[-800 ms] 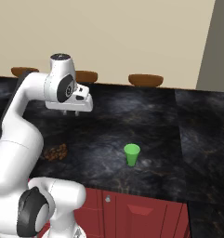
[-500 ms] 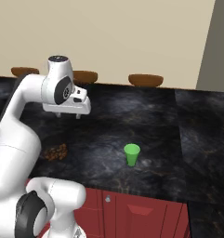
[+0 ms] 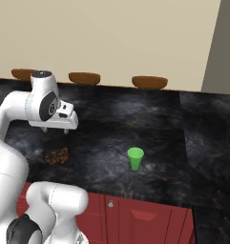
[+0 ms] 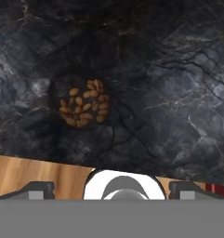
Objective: Pick the cup and jar and place them in the sink. Then turn on the water.
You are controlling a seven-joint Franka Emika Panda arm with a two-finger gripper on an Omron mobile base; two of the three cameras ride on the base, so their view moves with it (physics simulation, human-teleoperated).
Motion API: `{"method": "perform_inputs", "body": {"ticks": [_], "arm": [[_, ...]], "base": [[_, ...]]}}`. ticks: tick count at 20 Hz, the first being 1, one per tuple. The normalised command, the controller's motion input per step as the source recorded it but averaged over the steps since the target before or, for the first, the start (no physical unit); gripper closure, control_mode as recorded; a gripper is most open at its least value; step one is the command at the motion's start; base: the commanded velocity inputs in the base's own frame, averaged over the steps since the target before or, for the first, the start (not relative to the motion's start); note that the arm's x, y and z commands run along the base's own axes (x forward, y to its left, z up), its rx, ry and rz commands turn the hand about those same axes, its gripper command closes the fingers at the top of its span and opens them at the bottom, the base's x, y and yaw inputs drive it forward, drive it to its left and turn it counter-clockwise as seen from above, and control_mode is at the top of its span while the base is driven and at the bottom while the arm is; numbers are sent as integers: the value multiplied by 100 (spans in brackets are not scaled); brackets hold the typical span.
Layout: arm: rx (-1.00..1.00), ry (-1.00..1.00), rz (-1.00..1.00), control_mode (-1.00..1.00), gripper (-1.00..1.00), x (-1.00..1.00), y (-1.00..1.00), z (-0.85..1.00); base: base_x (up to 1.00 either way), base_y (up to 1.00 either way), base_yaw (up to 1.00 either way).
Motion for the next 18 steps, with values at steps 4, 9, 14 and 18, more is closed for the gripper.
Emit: {"method": "perform_inputs", "body": {"ticks": [4, 9, 14, 18], "arm": [[0, 0, 0, -100, -100, 0, 28, -31], [0, 0, -1, -100, -100, 4, 21, -15], [0, -1, -2, -100, -100, 18, 13, -9], [0, 0, -1, -100, -100, 15, 3, -16]], "base": [[0, 0, 0], [0, 0, 0], [0, 0, 0], [0, 0, 0]]}}
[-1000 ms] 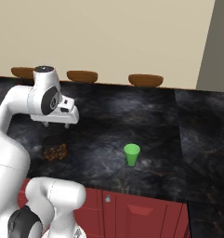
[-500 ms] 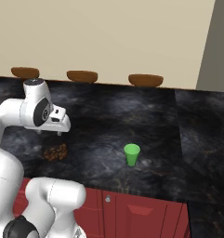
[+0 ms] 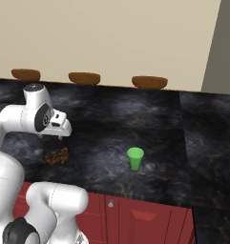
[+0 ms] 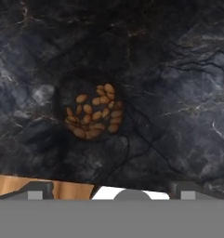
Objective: Pick the cup and jar and place them in the sink. Then turn on the water.
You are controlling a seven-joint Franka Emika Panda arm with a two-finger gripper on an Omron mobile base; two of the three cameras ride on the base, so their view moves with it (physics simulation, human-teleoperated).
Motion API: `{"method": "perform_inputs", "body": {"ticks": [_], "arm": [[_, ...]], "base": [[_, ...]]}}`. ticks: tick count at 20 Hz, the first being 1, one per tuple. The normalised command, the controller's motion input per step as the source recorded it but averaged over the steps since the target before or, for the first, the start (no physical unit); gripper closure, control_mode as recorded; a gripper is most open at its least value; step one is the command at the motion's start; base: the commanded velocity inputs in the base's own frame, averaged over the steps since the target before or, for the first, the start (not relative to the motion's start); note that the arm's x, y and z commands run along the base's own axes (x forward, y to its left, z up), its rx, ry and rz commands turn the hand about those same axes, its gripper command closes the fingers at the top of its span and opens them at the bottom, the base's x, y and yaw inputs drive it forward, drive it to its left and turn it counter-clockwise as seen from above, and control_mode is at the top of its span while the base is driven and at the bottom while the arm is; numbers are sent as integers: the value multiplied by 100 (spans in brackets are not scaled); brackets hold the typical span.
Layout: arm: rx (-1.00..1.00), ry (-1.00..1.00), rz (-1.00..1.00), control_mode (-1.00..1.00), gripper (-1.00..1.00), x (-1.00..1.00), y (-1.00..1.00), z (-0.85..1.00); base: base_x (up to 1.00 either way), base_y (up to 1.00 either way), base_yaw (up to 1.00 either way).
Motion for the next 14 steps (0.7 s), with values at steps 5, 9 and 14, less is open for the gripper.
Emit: {"method": "perform_inputs", "body": {"ticks": [5, 9, 14], "arm": [[0, -1, -1, -100, -100, 13, 0, -21], [0, -1, -1, -100, -100, 22, 0, -21], [0, 0, 0, -100, -100, 29, 1, -18]], "base": [[0, 0, 0], [0, 0, 0], [0, 0, 0]]}}
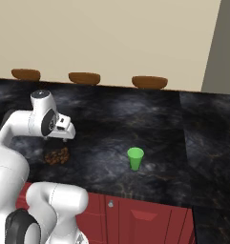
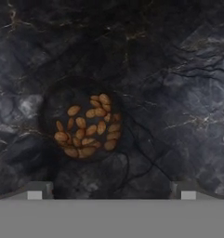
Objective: Pick the cup and jar and place them in the sink. Then turn on the water.
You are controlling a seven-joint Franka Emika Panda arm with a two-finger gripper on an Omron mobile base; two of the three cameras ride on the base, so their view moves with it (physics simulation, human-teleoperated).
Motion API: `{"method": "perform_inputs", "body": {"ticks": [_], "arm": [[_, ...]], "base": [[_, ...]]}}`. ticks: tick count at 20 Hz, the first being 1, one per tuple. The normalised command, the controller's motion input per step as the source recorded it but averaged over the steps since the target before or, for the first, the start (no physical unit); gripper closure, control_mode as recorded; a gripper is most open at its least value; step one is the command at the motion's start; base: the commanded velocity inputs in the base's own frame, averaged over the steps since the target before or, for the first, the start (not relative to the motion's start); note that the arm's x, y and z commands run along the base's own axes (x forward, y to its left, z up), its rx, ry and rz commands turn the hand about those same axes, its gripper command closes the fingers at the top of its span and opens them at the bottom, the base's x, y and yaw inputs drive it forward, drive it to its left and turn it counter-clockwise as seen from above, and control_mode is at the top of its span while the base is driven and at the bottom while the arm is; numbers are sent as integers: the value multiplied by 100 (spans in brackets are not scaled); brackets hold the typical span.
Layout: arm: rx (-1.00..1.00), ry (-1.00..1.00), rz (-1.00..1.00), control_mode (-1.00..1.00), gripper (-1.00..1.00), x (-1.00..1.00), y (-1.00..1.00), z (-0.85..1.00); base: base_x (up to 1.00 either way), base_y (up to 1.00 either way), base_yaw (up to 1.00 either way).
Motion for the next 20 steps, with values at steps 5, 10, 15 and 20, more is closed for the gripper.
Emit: {"method": "perform_inputs", "body": {"ticks": [5, 10, 15, 20], "arm": [[0, 0, -1, -100, -100, 27, 6, -18], [0, 0, -1, -100, -100, 7, 16, -13], [0, 0, 0, -100, -100, 0, 0, -7], [0, 0, 0, -100, -100, 0, 0, -8]], "base": [[0, 0, 0], [0, 0, 0], [0, 0, 0], [0, 0, 0]]}}
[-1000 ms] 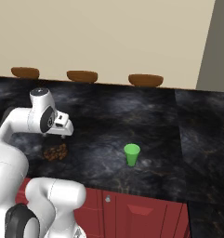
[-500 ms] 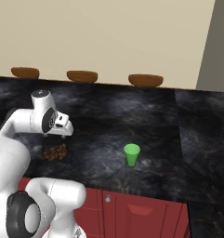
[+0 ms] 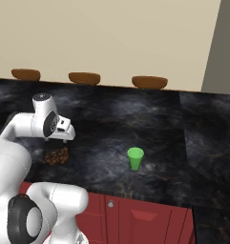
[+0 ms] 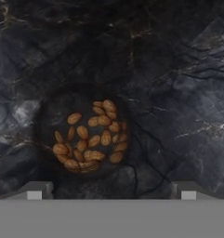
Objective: Pick the cup and jar and place them in the sink. Then turn on the water.
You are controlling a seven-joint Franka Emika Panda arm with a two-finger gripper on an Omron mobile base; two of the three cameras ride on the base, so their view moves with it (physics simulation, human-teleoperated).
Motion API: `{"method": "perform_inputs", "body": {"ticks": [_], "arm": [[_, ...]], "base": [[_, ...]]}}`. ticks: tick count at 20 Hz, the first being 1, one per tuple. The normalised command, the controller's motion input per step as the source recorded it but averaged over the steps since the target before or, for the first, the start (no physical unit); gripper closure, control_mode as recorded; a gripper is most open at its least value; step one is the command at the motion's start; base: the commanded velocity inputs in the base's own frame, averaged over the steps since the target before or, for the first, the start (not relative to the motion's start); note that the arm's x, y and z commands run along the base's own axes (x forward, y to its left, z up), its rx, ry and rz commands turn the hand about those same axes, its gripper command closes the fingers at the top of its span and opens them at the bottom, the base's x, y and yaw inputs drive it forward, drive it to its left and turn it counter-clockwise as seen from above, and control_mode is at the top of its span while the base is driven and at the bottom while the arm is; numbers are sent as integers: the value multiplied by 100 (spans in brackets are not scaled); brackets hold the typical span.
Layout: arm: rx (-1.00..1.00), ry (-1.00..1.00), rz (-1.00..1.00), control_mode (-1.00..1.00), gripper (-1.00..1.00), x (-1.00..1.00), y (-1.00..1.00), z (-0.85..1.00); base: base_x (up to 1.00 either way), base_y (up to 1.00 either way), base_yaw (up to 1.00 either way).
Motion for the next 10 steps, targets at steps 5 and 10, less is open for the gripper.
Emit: {"method": "perform_inputs", "body": {"ticks": [5, 10], "arm": [[0, 0, 0, -100, -100, 3, 0, -14], [0, 0, 0, -100, -100, 7, 0, -13]], "base": [[0, 0, 0], [0, 0, 0]]}}
